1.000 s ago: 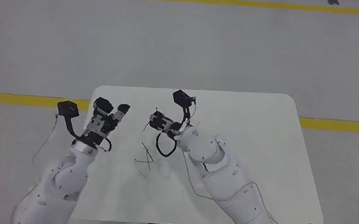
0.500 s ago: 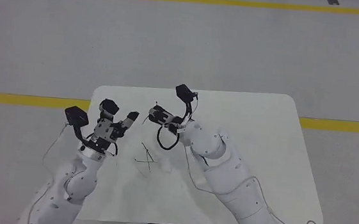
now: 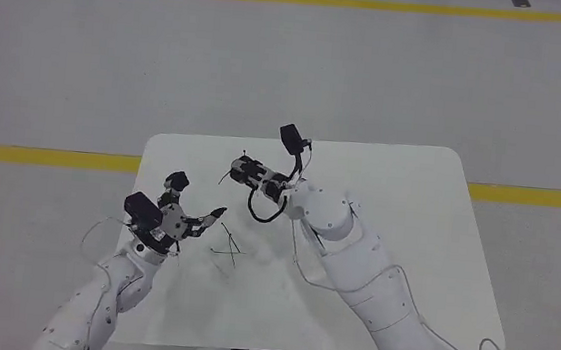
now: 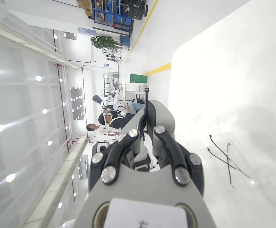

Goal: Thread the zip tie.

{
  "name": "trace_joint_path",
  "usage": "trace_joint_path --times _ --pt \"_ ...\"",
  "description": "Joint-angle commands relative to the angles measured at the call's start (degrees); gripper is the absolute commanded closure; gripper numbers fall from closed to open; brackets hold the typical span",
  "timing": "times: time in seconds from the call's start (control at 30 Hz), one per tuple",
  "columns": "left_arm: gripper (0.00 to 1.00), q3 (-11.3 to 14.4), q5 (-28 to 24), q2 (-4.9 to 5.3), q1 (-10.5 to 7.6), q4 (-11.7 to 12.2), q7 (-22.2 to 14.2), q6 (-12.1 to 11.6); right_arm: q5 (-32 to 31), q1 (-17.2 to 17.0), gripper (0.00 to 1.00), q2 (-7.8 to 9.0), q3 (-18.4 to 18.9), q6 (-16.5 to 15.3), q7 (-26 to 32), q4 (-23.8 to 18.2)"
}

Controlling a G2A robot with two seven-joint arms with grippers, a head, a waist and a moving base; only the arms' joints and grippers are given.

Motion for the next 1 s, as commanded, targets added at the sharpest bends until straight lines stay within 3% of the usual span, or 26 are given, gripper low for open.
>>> trace_joint_path --times 0.0,0.2,0.43,0.77,0.8,0.9,0.97 --pt "0.0 -0.04 -0.13 -0.02 0.04 -0.08 -0.08 0.0 -0.03 -0.02 1.0 0.0 0.01 0.03 -0.04 -0.03" --pt "0.0 1.13 -1.01 -0.17 -0.3 -0.22 -1.04 0.0 0.02 -0.59 1.0 0.02 -0.13 -0.43 -0.76 0.05" --pt "0.0 3.57 2.44 0.15 -2.57 1.11 -0.25 0.0 2.17 0.66 1.0 -0.41 -2.31 -0.94 0.53 1.77" --pt "0.0 3.47 2.75 0.09 -3.15 1.34 -1.37 1.06 1.94 -0.06 1.0 -0.3 -2.23 -1.62 -0.41 1.43" --pt "0.08 3.26 2.53 0.1 -3.22 1.56 -1.5 1.14 1.77 -0.27 1.0 -0.22 -2.06 -1.79 -0.71 1.09" --pt "0.45 3.04 2.14 0.09 -3.27 1.97 -1.64 1.01 1.25 -0.71 1.0 -0.03 -1.88 -1.97 -1.1 0.37" --pt "0.53 3.01 2.38 0.09 -3.28 2.17 -1.8 1.11 0.9 -0.85 1.0 0.08 -1.9 -2.08 -1.09 -0.01"
